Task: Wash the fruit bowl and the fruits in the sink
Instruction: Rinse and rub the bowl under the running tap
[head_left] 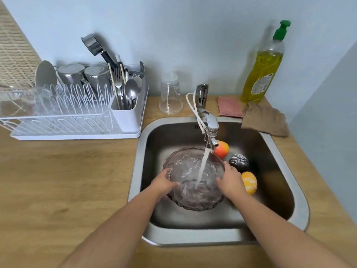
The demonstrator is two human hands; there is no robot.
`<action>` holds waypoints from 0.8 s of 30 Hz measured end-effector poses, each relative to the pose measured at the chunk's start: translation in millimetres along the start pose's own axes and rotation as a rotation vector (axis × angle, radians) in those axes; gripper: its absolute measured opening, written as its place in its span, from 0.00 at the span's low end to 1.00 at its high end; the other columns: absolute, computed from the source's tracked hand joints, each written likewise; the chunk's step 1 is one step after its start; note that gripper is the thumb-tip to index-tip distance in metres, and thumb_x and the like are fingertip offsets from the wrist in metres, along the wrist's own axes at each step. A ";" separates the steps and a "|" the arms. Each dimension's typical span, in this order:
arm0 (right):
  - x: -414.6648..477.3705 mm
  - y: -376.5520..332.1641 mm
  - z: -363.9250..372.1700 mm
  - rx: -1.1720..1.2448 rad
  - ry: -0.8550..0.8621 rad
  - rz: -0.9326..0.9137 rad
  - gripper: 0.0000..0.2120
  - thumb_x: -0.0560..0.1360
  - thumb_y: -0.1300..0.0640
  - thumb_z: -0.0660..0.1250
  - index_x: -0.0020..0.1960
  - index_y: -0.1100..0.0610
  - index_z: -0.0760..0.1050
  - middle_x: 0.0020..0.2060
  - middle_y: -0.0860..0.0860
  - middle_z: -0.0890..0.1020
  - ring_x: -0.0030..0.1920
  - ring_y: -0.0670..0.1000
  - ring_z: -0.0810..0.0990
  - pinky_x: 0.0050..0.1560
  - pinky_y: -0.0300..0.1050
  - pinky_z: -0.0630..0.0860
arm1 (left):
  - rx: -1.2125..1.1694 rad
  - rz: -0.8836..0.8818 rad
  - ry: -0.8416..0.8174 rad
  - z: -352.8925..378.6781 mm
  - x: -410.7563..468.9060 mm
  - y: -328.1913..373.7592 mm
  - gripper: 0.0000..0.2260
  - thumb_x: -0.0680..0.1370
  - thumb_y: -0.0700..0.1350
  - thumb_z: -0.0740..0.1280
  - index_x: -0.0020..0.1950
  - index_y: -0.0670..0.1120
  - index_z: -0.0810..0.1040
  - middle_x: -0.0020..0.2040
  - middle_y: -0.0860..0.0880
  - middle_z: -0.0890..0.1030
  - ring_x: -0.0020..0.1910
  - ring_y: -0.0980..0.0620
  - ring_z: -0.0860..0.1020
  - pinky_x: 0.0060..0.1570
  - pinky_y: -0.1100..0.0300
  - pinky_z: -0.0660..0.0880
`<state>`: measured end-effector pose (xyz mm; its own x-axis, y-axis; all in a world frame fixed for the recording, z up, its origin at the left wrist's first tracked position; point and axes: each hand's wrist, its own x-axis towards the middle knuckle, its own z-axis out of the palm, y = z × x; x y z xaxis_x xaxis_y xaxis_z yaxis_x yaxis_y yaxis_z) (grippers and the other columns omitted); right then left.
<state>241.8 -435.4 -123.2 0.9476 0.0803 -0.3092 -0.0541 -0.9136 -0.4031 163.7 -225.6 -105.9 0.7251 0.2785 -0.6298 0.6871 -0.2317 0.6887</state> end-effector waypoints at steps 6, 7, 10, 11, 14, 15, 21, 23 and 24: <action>0.9 -1.0 8.8 0.041 -0.074 0.095 0.34 0.77 0.60 0.60 0.78 0.56 0.48 0.67 0.64 0.66 0.65 0.63 0.71 0.64 0.50 0.68 | 0.058 0.012 0.022 2.7 1.8 -4.0 0.35 0.72 0.42 0.74 0.75 0.55 0.63 0.70 0.44 0.72 0.63 0.44 0.75 0.59 0.52 0.77; 0.4 -1.9 8.7 0.036 -0.077 0.107 0.33 0.77 0.60 0.60 0.77 0.57 0.49 0.68 0.65 0.66 0.65 0.63 0.70 0.64 0.50 0.68 | 0.088 0.052 0.062 2.1 2.0 -3.3 0.34 0.72 0.42 0.74 0.75 0.54 0.64 0.71 0.45 0.71 0.65 0.44 0.74 0.63 0.53 0.74; -2.7 -5.8 1.8 -0.019 -0.072 0.110 0.25 0.78 0.63 0.58 0.73 0.62 0.57 0.67 0.63 0.68 0.65 0.62 0.70 0.62 0.47 0.68 | 0.069 0.098 0.114 -3.6 -1.9 5.3 0.29 0.73 0.40 0.72 0.72 0.55 0.68 0.68 0.45 0.73 0.61 0.46 0.75 0.57 0.58 0.75; -3.8 -7.5 -1.5 -0.063 -0.079 0.096 0.21 0.78 0.63 0.56 0.70 0.63 0.61 0.66 0.61 0.70 0.65 0.61 0.70 0.62 0.46 0.68 | 0.059 0.071 0.076 -5.8 -3.5 8.9 0.29 0.73 0.39 0.71 0.71 0.56 0.69 0.65 0.45 0.74 0.55 0.47 0.76 0.50 0.57 0.77; -7.0 -9.0 -5.3 -0.138 -0.107 0.075 0.16 0.78 0.62 0.55 0.66 0.62 0.67 0.64 0.59 0.74 0.64 0.61 0.72 0.61 0.47 0.69 | 0.014 -0.063 -0.096 -11.3 -7.8 16.0 0.31 0.74 0.31 0.65 0.72 0.56 0.67 0.60 0.43 0.76 0.45 0.47 0.78 0.35 0.55 0.80; -8.2 -7.9 -3.4 -0.113 -0.131 0.080 0.17 0.78 0.61 0.56 0.66 0.62 0.66 0.63 0.61 0.75 0.64 0.61 0.73 0.60 0.48 0.70 | -0.014 -0.090 -0.123 -12.5 -8.2 17.0 0.32 0.75 0.28 0.63 0.73 0.55 0.67 0.62 0.42 0.75 0.44 0.45 0.79 0.32 0.55 0.82; -18.9 -11.5 -3.0 -0.030 -0.274 0.041 0.24 0.76 0.59 0.61 0.71 0.58 0.61 0.62 0.62 0.75 0.62 0.62 0.75 0.56 0.47 0.72 | -0.028 -0.058 -0.087 -24.1 -13.3 44.5 0.27 0.77 0.29 0.61 0.69 0.53 0.71 0.54 0.44 0.74 0.38 0.50 0.77 0.29 0.61 0.79; -22.5 -14.9 -3.3 -0.063 -0.337 0.007 0.26 0.76 0.58 0.64 0.72 0.58 0.60 0.64 0.60 0.75 0.64 0.60 0.74 0.56 0.44 0.72 | 0.027 -0.052 -0.053 -28.9 -14.4 53.6 0.26 0.77 0.29 0.60 0.69 0.54 0.72 0.58 0.42 0.76 0.43 0.47 0.79 0.27 0.62 0.79; -23.9 -17.2 -2.7 -0.075 -0.357 -0.013 0.27 0.75 0.58 0.65 0.72 0.58 0.61 0.65 0.59 0.75 0.64 0.59 0.74 0.57 0.43 0.72 | 0.068 -0.042 -0.029 -31.0 -15.1 57.2 0.27 0.77 0.30 0.60 0.70 0.54 0.71 0.60 0.42 0.76 0.48 0.45 0.80 0.28 0.61 0.80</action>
<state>220.9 -422.7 -106.5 0.7776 0.2142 -0.5911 -0.0070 -0.9371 -0.3489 190.6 -214.2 -45.9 0.6960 0.2628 -0.6683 0.7177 -0.2836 0.6360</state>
